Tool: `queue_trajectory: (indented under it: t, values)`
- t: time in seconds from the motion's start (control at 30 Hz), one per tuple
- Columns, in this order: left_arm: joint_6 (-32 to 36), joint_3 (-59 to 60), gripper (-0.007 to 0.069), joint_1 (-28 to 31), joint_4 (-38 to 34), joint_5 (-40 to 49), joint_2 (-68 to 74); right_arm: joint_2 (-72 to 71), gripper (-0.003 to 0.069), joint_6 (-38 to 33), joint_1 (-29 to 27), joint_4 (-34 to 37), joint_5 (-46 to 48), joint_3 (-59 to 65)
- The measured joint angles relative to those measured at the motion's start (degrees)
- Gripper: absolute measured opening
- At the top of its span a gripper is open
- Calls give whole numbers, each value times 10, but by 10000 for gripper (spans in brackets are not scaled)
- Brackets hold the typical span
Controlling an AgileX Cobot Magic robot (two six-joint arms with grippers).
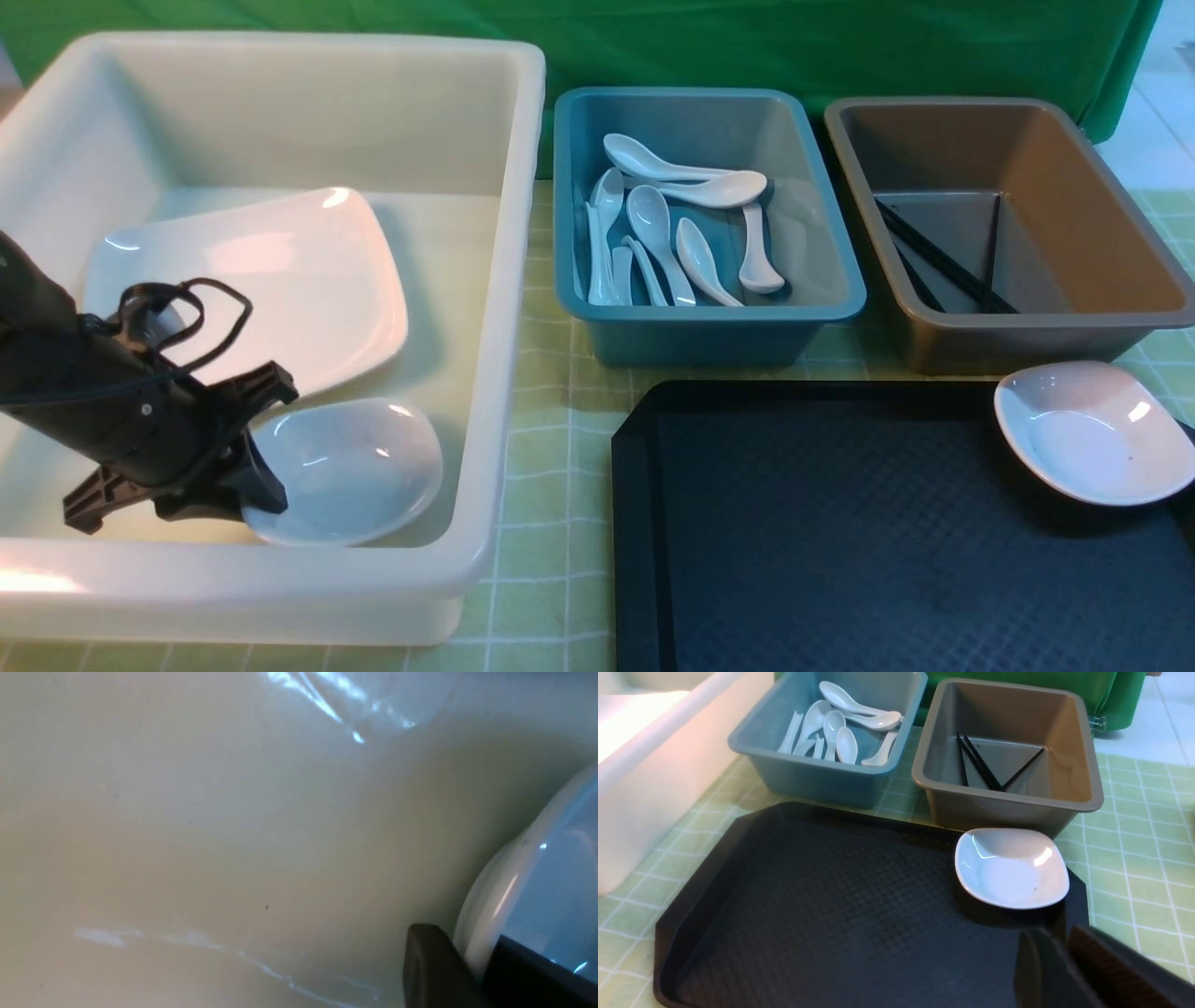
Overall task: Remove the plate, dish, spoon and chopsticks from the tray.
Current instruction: Use the left arm to put the small plate into the large storage box on the left, then use the left arm to grab a small plate from the dinner plate
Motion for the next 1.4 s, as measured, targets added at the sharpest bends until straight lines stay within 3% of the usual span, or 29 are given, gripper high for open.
queue_trajectory:
  t: [0.2,0.43,0.63,0.73,0.93,0.97,1.1,1.27,1.4]
  values:
    - [6,-1,195,0,1,18,0,0,74,0,0,0,0,0]
    - [6,-71,422,0,49,89,-34,0,74,0,0,0,0,0]
    - [-56,-134,459,0,157,119,-53,0,74,0,0,0,0,0]
    - [-104,-146,399,0,232,107,-50,0,74,0,0,0,0,0]
    - [-147,-149,58,1,277,44,2,0,74,0,0,0,0,0]
    - [-149,-149,31,1,277,33,13,0,74,0,0,0,0,0]
    - [-173,-149,-10,1,302,-8,45,0,74,0,0,0,0,0]
    - [-233,-149,-12,1,373,-35,70,0,74,6,0,0,0,0]
    - [-238,-152,-12,1,384,-42,82,0,74,9,0,-1,0,0]
